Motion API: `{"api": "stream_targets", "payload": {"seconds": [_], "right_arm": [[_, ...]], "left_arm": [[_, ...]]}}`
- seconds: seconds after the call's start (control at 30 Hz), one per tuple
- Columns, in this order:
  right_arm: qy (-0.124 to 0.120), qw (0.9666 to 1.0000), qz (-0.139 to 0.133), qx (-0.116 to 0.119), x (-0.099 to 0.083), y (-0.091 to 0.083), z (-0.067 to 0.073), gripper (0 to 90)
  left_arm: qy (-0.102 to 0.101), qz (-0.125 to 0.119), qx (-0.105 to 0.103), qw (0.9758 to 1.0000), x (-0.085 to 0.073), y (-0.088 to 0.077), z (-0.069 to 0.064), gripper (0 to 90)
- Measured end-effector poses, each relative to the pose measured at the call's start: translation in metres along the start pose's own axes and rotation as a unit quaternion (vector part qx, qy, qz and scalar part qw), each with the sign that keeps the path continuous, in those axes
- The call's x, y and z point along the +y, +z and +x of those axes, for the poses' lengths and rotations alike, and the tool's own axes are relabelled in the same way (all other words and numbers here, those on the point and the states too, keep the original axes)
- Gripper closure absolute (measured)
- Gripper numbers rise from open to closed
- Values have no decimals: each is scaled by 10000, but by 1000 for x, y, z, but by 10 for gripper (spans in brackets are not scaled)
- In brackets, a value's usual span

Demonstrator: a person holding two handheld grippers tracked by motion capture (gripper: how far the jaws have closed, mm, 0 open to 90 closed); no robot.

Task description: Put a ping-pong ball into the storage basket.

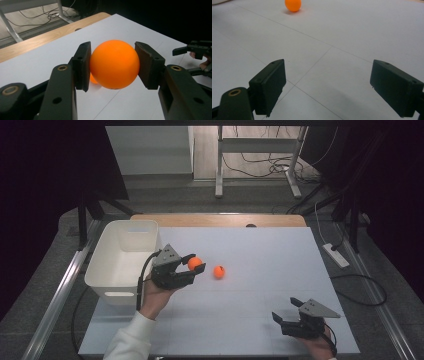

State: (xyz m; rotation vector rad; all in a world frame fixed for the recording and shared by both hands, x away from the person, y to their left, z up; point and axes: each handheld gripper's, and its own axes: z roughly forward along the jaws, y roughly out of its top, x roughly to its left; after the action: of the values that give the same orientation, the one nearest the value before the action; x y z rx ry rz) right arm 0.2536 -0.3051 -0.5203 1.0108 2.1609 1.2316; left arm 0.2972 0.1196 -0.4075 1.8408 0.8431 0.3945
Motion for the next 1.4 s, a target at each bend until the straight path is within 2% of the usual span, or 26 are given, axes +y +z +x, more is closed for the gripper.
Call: {"api": "stream_targets", "payload": {"seconds": [0.7, 1.4], "right_arm": [[-29, 10000, 29, -27, 0, 1, 0, 136], [-39, 10000, 48, -42, 0, 1, 0, 136]], "left_arm": [[-75, -131, 186, 9997, 4, -9, 6, 499], [-221, -276, 453, 9983, 10, -27, 25, 499]]}}
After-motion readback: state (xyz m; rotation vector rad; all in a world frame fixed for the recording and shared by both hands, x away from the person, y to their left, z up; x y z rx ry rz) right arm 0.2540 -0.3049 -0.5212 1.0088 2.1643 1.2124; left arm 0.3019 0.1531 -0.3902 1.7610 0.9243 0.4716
